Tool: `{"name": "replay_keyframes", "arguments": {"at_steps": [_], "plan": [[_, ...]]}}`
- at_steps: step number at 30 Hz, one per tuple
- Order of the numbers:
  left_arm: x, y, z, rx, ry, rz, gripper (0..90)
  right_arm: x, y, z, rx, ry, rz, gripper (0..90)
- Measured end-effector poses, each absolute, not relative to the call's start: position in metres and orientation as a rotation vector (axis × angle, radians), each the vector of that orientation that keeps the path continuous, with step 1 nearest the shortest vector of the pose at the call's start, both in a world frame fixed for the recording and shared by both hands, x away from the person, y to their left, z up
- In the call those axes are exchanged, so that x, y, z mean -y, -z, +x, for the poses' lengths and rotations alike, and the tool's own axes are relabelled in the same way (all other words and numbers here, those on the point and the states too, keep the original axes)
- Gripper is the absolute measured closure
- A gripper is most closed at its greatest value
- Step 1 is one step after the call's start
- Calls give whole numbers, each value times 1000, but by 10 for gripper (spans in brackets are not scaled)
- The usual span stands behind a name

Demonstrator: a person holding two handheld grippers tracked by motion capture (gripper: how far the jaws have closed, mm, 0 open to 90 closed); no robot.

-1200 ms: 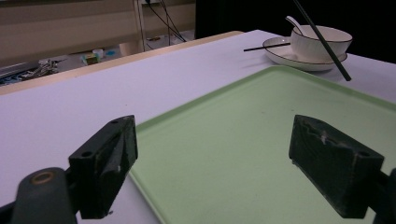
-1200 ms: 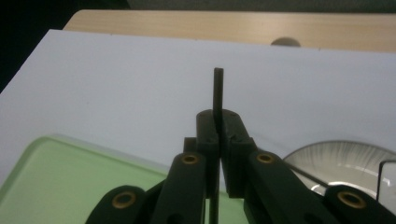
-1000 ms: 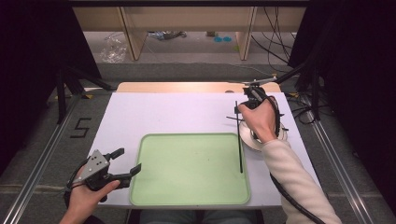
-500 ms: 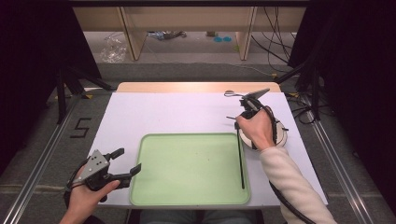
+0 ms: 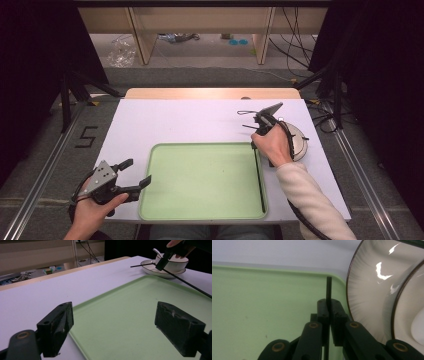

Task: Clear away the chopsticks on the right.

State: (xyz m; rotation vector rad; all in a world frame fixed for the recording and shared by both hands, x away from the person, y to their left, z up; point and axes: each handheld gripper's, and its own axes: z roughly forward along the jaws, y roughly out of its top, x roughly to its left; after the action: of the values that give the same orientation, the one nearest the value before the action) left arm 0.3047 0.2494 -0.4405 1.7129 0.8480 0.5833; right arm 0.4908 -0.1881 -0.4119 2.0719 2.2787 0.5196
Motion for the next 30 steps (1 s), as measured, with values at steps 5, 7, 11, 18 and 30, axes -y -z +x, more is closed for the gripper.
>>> {"name": "replay_keyframes", "arguments": {"at_steps": [5,7,11,18,30], "plan": [[-249,441,305,-849,-582,1711,152,185,421,490,-2270,-486,2054,873],[-249,441,305,-848,-583,1712,153,182,425,491,-2278,-470,2055,870],[-249,441,305,-850,-582,1712,153,179,432,491,-2281,-442,2034,866],[-249,441,304,-848,-581,1714,153,171,439,488,-2257,-359,2058,851],[-249,441,304,-849,-579,1715,153,170,443,484,-2280,-369,1973,822]]}}
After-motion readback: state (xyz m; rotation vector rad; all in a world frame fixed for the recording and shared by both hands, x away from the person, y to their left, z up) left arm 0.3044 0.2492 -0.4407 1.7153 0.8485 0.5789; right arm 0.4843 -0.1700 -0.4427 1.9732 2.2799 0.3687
